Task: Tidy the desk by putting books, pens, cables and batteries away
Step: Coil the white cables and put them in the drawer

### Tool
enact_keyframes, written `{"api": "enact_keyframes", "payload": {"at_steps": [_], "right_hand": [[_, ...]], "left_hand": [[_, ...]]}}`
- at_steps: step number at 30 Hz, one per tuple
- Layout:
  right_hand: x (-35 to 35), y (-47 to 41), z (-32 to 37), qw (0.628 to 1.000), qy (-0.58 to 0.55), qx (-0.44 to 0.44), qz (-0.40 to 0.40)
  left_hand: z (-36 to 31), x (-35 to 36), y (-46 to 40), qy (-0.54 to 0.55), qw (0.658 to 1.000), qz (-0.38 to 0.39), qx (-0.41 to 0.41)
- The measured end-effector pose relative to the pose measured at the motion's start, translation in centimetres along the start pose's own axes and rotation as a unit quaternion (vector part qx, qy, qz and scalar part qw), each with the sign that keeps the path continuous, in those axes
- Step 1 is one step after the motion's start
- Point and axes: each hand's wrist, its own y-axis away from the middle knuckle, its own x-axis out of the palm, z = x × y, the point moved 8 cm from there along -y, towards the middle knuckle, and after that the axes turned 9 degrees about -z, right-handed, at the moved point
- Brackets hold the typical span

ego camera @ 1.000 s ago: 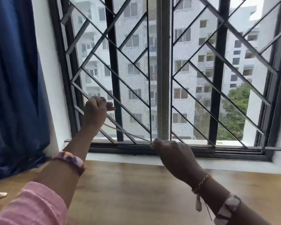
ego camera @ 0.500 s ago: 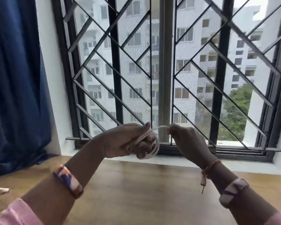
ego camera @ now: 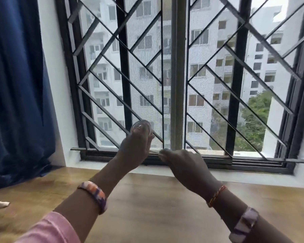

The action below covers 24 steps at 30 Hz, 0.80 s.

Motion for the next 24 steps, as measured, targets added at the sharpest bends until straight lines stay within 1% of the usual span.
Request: {"api": "enact_keyframes", "payload": {"at_steps": [1, 2, 3, 4, 5, 6, 8, 10, 11, 12, 14, 15, 16, 18, 19, 20, 21, 22, 24], "right_hand": [[-1.0, -0.5, -0.4, 0.998, 0.056, -0.022, -0.025], [-1.9, -0.8, -0.8, 0.995, 0.088, -0.023, -0.051], [-2.8, -1.0, -1.3, 0.991, 0.104, -0.023, -0.084], [-3.4, -1.2, -1.6, 0.988, 0.114, -0.026, -0.098], [-3.7, -1.4, -1.8, 0.985, 0.124, -0.041, -0.114], [-4.0, -1.6, -2.0, 0.984, 0.127, -0.034, -0.116], [-4.2, -1.7, -2.4, 0.985, 0.112, -0.007, -0.128], [-4.4, -1.7, -2.0, 0.985, 0.084, 0.015, -0.15], [-4.3, -1.4, -1.7, 0.985, 0.059, 0.029, -0.157], [-4.0, -1.3, -1.3, 0.987, 0.032, 0.048, -0.147], [-2.6, -0.9, -0.4, 0.994, -0.002, 0.055, -0.099], [-1.7, -0.7, 0.1, 0.996, -0.016, 0.05, -0.07], [-1.2, -0.5, 0.6, 0.997, -0.021, 0.039, -0.056], [-1.2, -0.3, 1.7, 0.998, -0.02, 0.012, -0.061], [-1.4, -0.4, 2.1, 0.998, -0.014, 0.005, -0.064], [-1.6, -0.5, 2.4, 0.998, -0.004, 0.001, -0.062], [-1.5, -0.5, 2.7, 0.998, 0.015, -0.004, -0.059], [-1.6, -0.6, 3.0, 0.997, 0.045, -0.004, -0.06], [-2.1, -1.0, 3.6, 0.991, 0.088, 0.002, -0.101]], "left_hand": [[-0.1, 0.8, 0.5, -0.016, 0.997, 0.072, -0.008], [0.0, 1.7, 1.1, 0.026, 0.985, 0.152, -0.073], [0.0, 2.4, 2.2, 0.103, 0.955, 0.234, -0.151], [-0.6, 3.0, 3.4, 0.211, 0.898, 0.305, -0.238], [-1.5, 3.1, 4.0, 0.292, 0.848, 0.341, -0.28], [-2.7, 2.8, 4.1, 0.349, 0.817, 0.356, -0.291], [-5.0, 2.2, 4.3, 0.438, 0.768, 0.373, -0.283], [-7.5, 1.6, 4.0, 0.538, 0.715, 0.36, -0.265], [-8.3, 1.2, 3.4, 0.592, 0.685, 0.328, -0.268], [-8.3, 1.0, 2.5, 0.64, 0.657, 0.28, -0.283], [-6.1, 0.9, 0.8, 0.696, 0.615, 0.153, -0.336], [-4.7, 0.7, 0.1, 0.693, 0.62, 0.1, -0.354], [-3.3, 0.5, -0.3, 0.661, 0.657, 0.06, -0.358], [-1.5, 0.2, -0.3, 0.556, 0.76, 0.016, -0.336], [-1.3, 0.3, -0.1, 0.51, 0.798, 0.008, -0.32], [-1.3, 0.3, 0.3, 0.48, 0.823, 0.002, -0.304], [-1.3, 0.4, 0.6, 0.465, 0.836, -0.007, -0.292], [-1.3, 0.3, 0.7, 0.459, 0.841, -0.021, -0.286], [-1.1, 0.2, 0.8, 0.453, 0.845, -0.054, -0.281]]}}
